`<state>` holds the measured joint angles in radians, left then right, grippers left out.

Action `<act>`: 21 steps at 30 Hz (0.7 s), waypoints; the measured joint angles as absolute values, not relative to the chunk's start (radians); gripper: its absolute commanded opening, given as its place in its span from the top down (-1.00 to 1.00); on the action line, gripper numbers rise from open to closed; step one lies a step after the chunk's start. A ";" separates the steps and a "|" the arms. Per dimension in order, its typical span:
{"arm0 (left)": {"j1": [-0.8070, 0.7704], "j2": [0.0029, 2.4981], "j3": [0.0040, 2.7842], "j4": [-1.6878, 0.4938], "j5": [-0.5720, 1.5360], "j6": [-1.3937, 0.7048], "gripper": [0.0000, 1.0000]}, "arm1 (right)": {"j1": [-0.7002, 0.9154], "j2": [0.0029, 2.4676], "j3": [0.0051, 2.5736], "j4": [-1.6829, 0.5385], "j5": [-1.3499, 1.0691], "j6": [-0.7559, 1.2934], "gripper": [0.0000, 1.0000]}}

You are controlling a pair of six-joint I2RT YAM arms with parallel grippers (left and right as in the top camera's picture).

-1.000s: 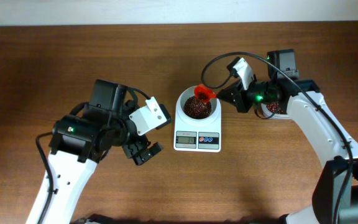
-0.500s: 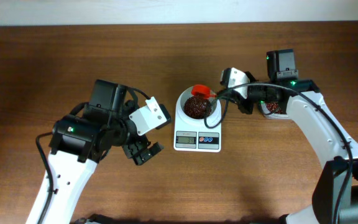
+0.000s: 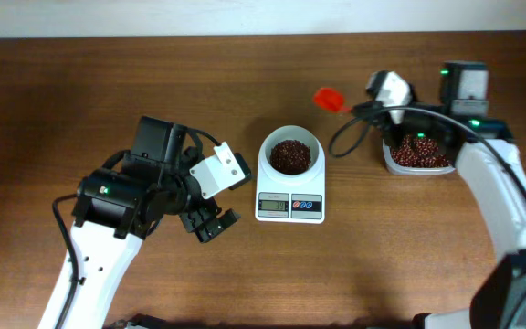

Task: Scoop and weigh 50g on scale
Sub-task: 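Return the scoop to the tub and scoop more beans with the right gripper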

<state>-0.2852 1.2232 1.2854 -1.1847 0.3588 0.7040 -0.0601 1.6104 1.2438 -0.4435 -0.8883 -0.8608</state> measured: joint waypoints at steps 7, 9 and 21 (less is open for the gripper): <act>-0.285 1.224 1.285 -1.185 0.359 0.704 -0.98 | -0.275 1.498 1.271 -0.800 -0.403 -0.618 0.92; -0.285 1.224 1.285 -1.185 0.358 0.704 -0.98 | -0.275 1.498 1.263 -0.823 -0.285 -0.587 0.92; -0.285 1.224 1.285 -1.185 0.359 0.704 -0.98 | -0.275 1.655 1.249 -0.808 -0.387 -0.463 0.92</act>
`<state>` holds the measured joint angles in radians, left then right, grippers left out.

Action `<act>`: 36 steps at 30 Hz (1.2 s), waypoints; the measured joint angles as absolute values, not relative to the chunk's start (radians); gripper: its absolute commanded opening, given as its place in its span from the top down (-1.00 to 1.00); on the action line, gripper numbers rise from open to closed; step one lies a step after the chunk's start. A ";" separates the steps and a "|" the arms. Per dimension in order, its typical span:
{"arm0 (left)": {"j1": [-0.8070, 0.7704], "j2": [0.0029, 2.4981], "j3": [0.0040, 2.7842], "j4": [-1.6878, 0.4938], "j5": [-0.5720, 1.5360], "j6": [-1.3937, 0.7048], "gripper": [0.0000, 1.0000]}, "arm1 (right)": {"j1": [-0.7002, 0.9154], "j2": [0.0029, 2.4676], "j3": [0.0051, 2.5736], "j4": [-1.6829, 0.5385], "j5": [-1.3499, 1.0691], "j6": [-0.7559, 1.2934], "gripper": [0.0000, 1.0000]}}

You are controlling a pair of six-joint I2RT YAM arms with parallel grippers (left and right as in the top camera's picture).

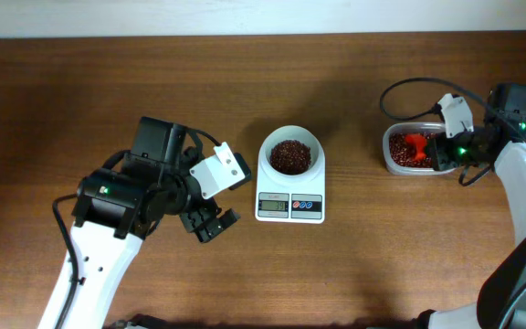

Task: Scoop and weigh 50g on scale
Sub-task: 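Return the scoop to the tub and scoop more beans with the right gripper, then carry the filled scoop with the right gripper over the white bowl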

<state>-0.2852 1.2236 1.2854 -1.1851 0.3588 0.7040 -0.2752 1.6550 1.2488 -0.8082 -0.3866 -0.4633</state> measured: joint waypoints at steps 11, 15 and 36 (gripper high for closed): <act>-0.285 1.224 1.285 -1.185 0.359 0.704 -0.98 | -0.275 1.736 1.249 -0.831 -0.497 -0.339 0.92; -0.285 1.224 1.285 -1.185 0.359 0.704 -0.98 | -0.276 1.748 1.249 -0.835 -0.500 -0.309 0.92; -0.285 1.224 1.285 -1.185 0.359 0.704 -0.98 | -0.584 1.806 1.241 -0.905 -1.092 -0.294 0.92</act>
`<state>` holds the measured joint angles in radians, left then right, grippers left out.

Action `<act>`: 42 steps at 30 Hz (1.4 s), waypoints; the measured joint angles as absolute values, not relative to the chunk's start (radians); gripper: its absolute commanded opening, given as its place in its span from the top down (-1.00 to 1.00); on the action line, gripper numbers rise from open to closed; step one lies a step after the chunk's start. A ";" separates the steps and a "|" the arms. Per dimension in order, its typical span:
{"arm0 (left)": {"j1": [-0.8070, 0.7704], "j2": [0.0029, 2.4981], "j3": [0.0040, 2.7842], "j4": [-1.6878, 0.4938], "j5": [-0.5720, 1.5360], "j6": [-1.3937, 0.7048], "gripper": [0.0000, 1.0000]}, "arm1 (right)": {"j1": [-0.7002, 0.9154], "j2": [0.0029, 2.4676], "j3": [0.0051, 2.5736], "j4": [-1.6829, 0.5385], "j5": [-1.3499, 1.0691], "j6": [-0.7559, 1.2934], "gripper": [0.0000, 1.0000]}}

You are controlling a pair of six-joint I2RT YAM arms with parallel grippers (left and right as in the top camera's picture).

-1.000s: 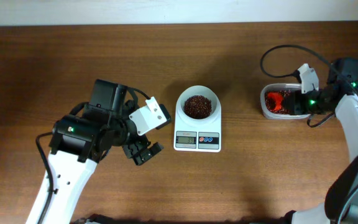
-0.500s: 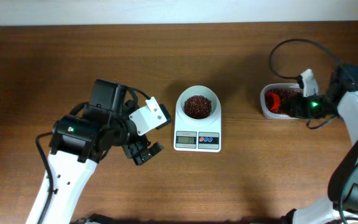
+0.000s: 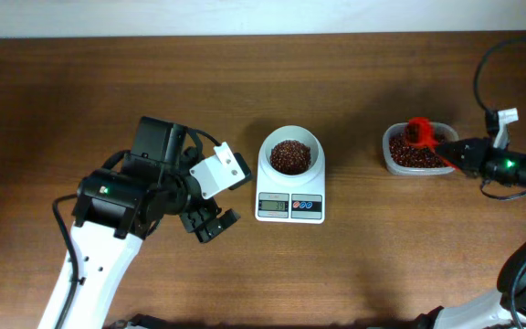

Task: Scoop and weigh 50g on scale
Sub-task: 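Carry the filled scoop with the right gripper over the white bowl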

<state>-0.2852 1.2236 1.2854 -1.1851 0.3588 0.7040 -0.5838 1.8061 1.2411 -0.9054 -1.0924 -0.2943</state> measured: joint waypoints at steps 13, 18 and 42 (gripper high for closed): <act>-0.285 1.224 1.285 -1.185 0.358 0.704 -0.98 | -0.185 1.806 1.238 -0.814 -1.199 -0.253 0.92; -0.285 1.224 1.285 -1.185 0.359 0.704 -0.98 | -0.036 1.806 1.238 -0.708 -1.176 -0.208 0.92; -0.285 1.224 1.285 -1.185 0.359 0.704 -0.98 | 0.048 1.798 1.237 -0.495 -1.017 -0.692 0.92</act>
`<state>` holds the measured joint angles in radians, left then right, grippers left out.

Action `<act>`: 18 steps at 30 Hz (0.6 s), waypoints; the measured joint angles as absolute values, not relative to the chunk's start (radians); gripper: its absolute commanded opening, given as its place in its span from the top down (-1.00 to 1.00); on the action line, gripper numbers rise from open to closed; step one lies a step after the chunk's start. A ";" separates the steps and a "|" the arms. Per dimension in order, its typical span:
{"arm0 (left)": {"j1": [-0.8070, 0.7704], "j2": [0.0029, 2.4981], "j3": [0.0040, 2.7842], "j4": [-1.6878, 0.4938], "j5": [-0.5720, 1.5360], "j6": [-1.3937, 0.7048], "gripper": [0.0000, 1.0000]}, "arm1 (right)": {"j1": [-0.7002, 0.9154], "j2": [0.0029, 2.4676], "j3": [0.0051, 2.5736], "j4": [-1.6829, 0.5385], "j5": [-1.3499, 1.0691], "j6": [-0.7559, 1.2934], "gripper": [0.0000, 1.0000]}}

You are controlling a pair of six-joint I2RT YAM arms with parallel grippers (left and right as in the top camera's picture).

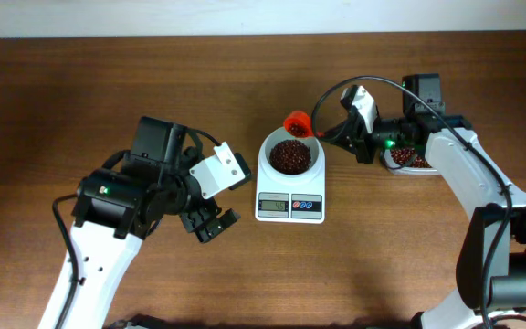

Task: Scoop and weigh 50g on scale
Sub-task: 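Carry the filled scoop with the right gripper over the white bowl, then tilt the scoop with the right gripper to pour beans into the bowl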

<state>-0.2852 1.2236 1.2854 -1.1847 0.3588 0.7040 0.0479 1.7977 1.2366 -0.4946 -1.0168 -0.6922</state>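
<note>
A white scale [289, 206] stands at the table's middle with a white bowl [289, 153] of dark beans on its platform. My right gripper [333, 134] is shut on the handle of a red scoop [298, 123], whose cup hangs at the bowl's far rim. Behind the right arm, a clear container of red-brown beans [402, 160] is partly hidden. My left gripper [210, 222] hovers left of the scale, its fingers apart and holding nothing.
The left arm's black body [144, 183] fills the table's left half. A black cable [354, 87] loops above the right wrist. The scale's display and buttons face the front edge.
My right gripper has moved left with the red scoop, from over the bean container to the far rim of the bowl on the scale. The left arm has not moved.
The right gripper first held the scoop between bowl and container. Then the scoop was down in the container's beans, then raised over the container with the arm far right. Now it is at the bowl's rim. The left arm stayed put throughout.
</note>
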 measured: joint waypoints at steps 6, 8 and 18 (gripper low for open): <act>-0.285 1.224 1.285 -1.185 0.359 0.704 -0.98 | 0.048 1.796 1.237 -0.519 -1.101 -0.762 0.92; -0.285 1.224 1.285 -1.185 0.359 0.704 -0.98 | 0.048 1.796 1.237 -0.518 -1.089 -0.770 0.92; -0.285 1.224 1.285 -1.185 0.358 0.704 -0.98 | 0.048 1.796 1.237 -0.511 -1.081 -0.824 0.92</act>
